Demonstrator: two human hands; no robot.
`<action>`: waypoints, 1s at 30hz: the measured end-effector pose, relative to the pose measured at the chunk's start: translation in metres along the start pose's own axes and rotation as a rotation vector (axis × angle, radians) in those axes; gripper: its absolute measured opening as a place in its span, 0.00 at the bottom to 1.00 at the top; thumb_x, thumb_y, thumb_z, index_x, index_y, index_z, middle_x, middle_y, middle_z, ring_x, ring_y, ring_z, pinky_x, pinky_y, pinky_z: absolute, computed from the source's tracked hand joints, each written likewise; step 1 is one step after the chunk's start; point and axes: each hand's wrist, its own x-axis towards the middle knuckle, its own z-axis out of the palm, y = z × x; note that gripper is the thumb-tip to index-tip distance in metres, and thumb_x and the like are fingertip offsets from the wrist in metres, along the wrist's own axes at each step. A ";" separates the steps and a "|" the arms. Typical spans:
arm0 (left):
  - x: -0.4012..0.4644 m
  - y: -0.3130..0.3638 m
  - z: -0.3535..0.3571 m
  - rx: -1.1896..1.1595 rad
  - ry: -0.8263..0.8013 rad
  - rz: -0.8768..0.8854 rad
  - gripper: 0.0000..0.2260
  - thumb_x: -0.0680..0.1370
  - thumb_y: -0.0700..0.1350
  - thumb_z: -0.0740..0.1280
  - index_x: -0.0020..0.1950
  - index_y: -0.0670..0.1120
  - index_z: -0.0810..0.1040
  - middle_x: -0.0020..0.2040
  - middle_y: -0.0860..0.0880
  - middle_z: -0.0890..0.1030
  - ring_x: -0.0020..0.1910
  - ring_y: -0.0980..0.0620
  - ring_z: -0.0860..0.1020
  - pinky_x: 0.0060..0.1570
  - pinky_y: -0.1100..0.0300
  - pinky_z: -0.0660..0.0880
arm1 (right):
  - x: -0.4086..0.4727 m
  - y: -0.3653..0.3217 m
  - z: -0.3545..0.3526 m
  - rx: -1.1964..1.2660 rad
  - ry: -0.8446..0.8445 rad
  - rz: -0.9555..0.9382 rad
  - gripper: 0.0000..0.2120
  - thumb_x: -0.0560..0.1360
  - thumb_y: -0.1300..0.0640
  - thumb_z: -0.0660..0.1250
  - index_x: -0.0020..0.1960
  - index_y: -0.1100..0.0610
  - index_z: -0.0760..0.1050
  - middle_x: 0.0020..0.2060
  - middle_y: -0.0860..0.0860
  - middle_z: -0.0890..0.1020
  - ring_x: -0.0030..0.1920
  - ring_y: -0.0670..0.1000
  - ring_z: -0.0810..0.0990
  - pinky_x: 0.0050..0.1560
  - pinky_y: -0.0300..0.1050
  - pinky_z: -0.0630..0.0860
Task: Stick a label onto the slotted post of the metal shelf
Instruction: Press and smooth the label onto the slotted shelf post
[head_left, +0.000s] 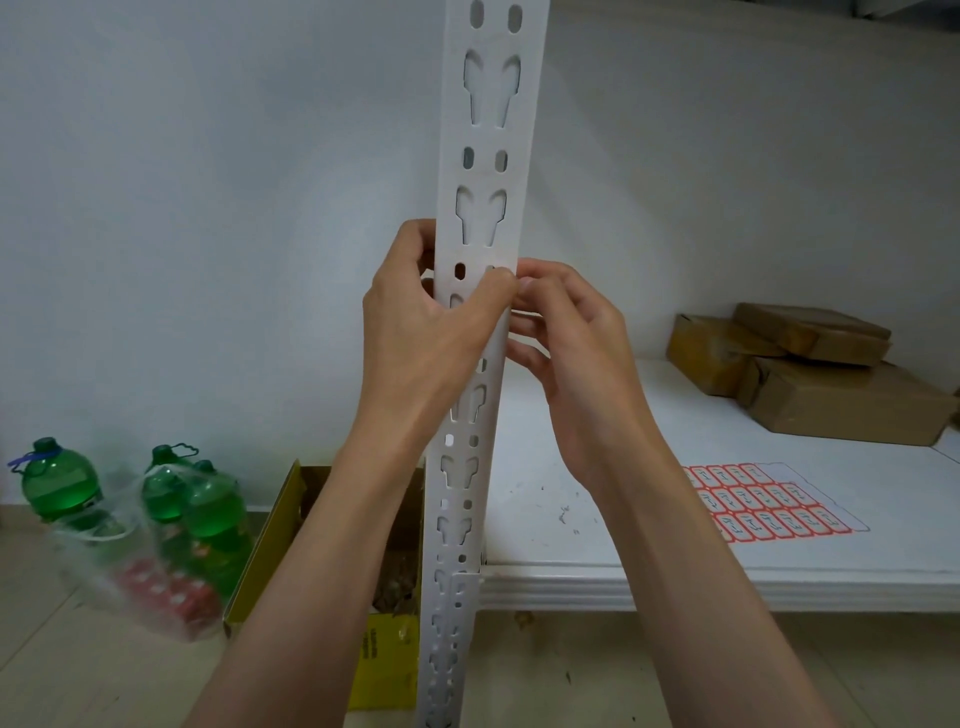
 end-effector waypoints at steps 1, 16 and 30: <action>0.000 0.001 0.001 -0.010 0.001 -0.003 0.13 0.76 0.47 0.69 0.59 0.47 0.75 0.49 0.55 0.81 0.44 0.57 0.81 0.39 0.69 0.77 | 0.000 0.000 0.000 -0.005 0.002 -0.001 0.09 0.83 0.59 0.61 0.56 0.57 0.80 0.51 0.54 0.86 0.50 0.51 0.86 0.48 0.39 0.82; 0.003 0.011 -0.006 0.435 -0.012 0.103 0.16 0.73 0.57 0.68 0.50 0.47 0.70 0.39 0.56 0.74 0.36 0.56 0.75 0.38 0.63 0.74 | -0.008 0.019 -0.002 -0.518 0.260 -0.627 0.10 0.77 0.66 0.69 0.55 0.57 0.74 0.48 0.51 0.80 0.46 0.47 0.81 0.43 0.38 0.80; -0.009 0.000 -0.023 0.494 0.164 0.599 0.09 0.75 0.48 0.75 0.50 0.42 0.84 0.48 0.42 0.78 0.47 0.52 0.72 0.49 0.73 0.67 | -0.010 0.019 -0.003 -0.560 0.271 -0.721 0.12 0.76 0.68 0.68 0.52 0.53 0.72 0.46 0.48 0.79 0.45 0.46 0.80 0.44 0.33 0.78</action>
